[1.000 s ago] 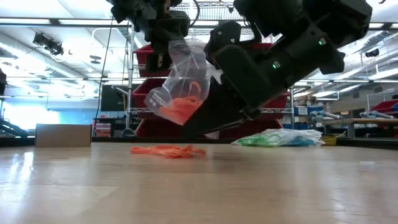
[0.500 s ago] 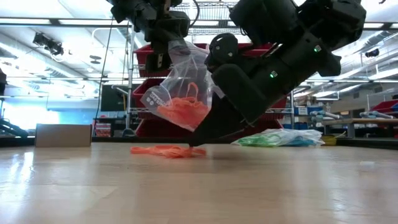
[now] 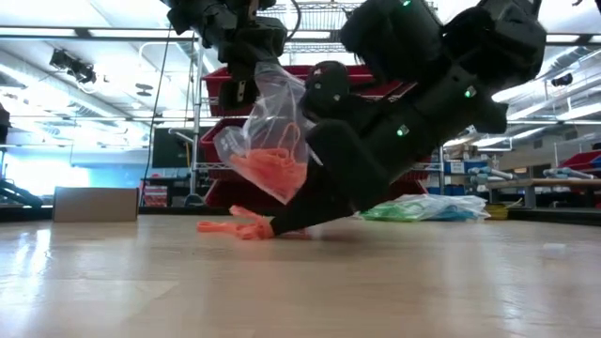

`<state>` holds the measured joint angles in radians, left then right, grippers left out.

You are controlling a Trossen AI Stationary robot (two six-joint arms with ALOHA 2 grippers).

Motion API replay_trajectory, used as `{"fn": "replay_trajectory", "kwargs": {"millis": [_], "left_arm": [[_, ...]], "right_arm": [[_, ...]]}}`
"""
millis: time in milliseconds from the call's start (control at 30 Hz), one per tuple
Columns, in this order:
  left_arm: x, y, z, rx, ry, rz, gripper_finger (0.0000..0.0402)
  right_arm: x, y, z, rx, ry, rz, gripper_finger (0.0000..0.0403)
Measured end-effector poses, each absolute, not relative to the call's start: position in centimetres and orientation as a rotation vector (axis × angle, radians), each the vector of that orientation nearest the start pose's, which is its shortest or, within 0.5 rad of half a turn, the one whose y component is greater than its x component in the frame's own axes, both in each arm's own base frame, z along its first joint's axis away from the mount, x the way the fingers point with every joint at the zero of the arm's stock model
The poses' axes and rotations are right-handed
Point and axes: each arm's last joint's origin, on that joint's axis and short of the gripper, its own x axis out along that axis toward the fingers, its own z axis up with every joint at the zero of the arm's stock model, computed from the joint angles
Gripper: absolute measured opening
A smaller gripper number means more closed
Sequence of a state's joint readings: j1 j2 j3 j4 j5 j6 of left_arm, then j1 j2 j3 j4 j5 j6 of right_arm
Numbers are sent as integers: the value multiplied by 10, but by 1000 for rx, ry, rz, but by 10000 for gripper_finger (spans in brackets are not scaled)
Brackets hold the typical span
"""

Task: Sort rubber bands
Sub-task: Put the orange rubber band into the transparent zip bag

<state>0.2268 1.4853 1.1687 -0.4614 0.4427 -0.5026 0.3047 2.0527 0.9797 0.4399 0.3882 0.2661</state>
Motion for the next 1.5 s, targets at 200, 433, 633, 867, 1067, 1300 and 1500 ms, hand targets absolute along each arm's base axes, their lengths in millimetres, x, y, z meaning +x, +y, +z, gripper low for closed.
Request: {"fn": "replay_trajectory", "kwargs": {"millis": [200, 433, 633, 867, 1067, 1300, 1500], "left_arm": [[311, 59, 282, -733, 778, -16, 17], [310, 59, 281, -734, 787, -14, 17], [311, 59, 281, -731, 781, -15, 17], [311, 59, 281, -730, 779, -12, 17], [311, 59, 281, -731, 779, -12, 17], [311, 59, 281, -731, 779, -12, 17], [311, 59, 282, -729, 774, -12, 17]], "right_arm": [[372, 106, 101, -19, 577, -177, 4], [367, 112, 111, -66, 574, -232, 0], [369, 119, 116, -20, 548, -91, 12], [371, 119, 118, 7, 523, -69, 81], [373, 110, 117, 28, 537, -60, 110], [377, 104, 109, 40, 549, -49, 112], [388, 107, 82, 44, 553, -73, 110]]}}
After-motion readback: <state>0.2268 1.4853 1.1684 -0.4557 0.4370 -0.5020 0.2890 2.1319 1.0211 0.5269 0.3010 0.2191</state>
